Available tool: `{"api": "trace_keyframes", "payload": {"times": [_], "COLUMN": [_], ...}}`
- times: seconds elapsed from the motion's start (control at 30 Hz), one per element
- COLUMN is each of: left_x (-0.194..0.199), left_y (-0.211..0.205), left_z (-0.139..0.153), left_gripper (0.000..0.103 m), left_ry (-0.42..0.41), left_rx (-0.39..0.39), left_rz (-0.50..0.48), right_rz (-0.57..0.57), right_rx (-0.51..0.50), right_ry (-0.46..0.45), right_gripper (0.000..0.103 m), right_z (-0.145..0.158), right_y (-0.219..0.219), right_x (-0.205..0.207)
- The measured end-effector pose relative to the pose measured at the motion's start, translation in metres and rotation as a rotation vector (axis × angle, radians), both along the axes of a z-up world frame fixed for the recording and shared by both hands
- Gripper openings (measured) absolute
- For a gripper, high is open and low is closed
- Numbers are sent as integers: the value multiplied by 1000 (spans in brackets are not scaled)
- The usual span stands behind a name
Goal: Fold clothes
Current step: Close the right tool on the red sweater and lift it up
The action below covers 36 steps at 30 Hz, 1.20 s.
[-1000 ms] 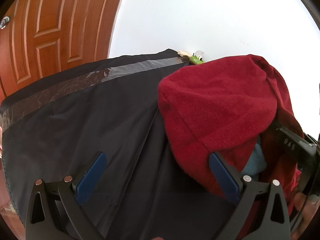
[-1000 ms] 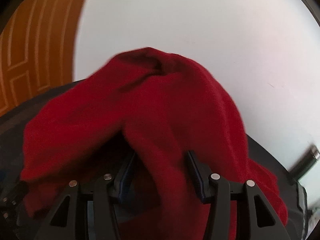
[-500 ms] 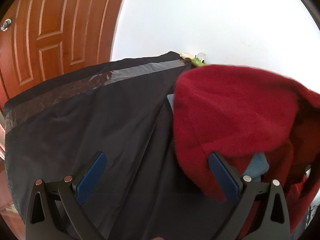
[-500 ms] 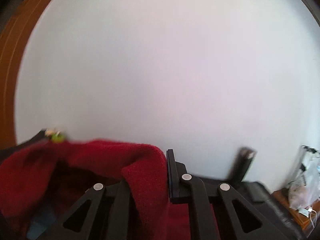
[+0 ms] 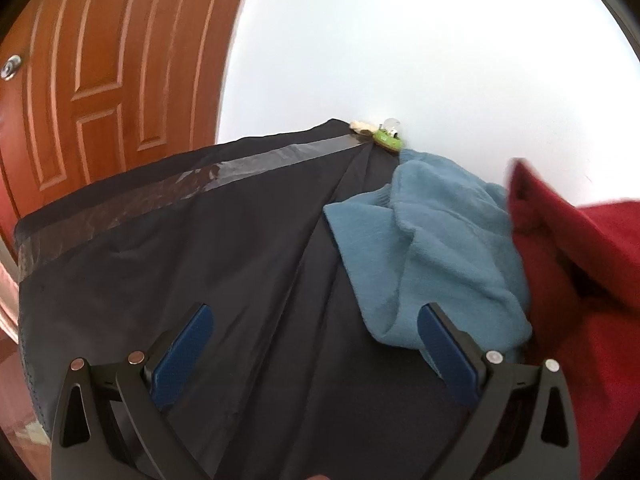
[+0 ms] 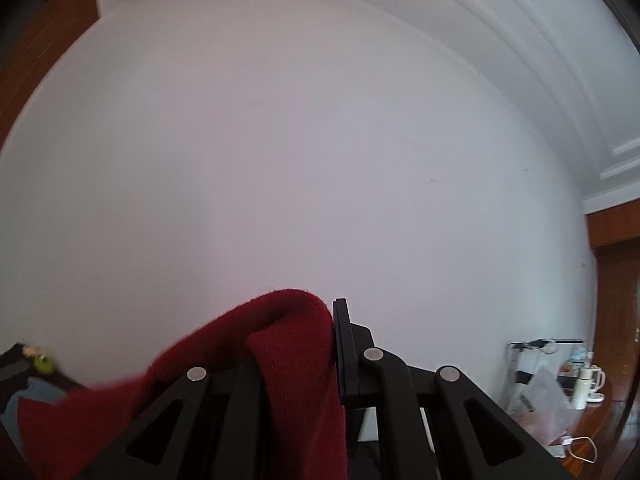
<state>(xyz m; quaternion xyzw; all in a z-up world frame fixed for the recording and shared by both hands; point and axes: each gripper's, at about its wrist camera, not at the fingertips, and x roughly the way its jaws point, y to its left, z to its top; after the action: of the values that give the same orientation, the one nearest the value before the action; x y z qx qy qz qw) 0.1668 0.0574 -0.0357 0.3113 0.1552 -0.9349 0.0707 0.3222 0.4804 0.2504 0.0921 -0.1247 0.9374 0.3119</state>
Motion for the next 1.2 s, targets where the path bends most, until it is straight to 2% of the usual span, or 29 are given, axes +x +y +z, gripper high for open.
{"api": "trace_keyframes", "payload": {"times": [0.13,0.2,0.27,0.33,0.5,0.57,0.63,0.7,0.8,0.9,1.0,1.07,1.1,1.13,1.17,1.2], "left_x": [-4,-3,2,6,31,46,60,70,72,65,57,52,50,47,44,39], "left_y": [16,32,51,70,121,137,152,170,197,221,242,247,250,252,252,246], "left_z": [1,4,5,6,8,8,9,8,6,11,23,33,38,43,47,49], "left_gripper": [102,102,102,102,102,102,102,102,102,102,101,92,81,64,53,31], "left_ry": [26,45,57,71,125,157,187,206,204,176,179,176,175,174,171,163], "left_rx": [-67,-125,-187,-248,-364,-409,-457,-516,-601,-612,-577,-514,-483,-452,-421,-394], "left_rz": [-87,-139,-218,-300,-564,-650,-730,-762,-755,-724,-729,-748,-757,-766,-772,-765], "right_rz": [-35,-48,-50,-51,-55,-55,-52,-34,5,6,1,-3,-5,-6,-8,-10], "right_rx": [25,44,49,42,20,11,3,-14,-42,-47,-50,-51,-52,-52,-53,-54], "right_ry": [38,61,79,88,89,89,86,85,96,108,119,126,130,133,137,141], "right_gripper": [10,10,10,10,10,10,10,10,10,10,10,10,10,10,10,10], "right_z": [13,16,20,18,13,27,31,33,36,39,42,45,46,47,48,49], "right_y": [13,13,16,39,70,39,26,21,14,24,36,44,48,52,56,60], "right_x": [25,39,51,51,52,74,83,89,99,115,131,142,147,152,158,163]}}
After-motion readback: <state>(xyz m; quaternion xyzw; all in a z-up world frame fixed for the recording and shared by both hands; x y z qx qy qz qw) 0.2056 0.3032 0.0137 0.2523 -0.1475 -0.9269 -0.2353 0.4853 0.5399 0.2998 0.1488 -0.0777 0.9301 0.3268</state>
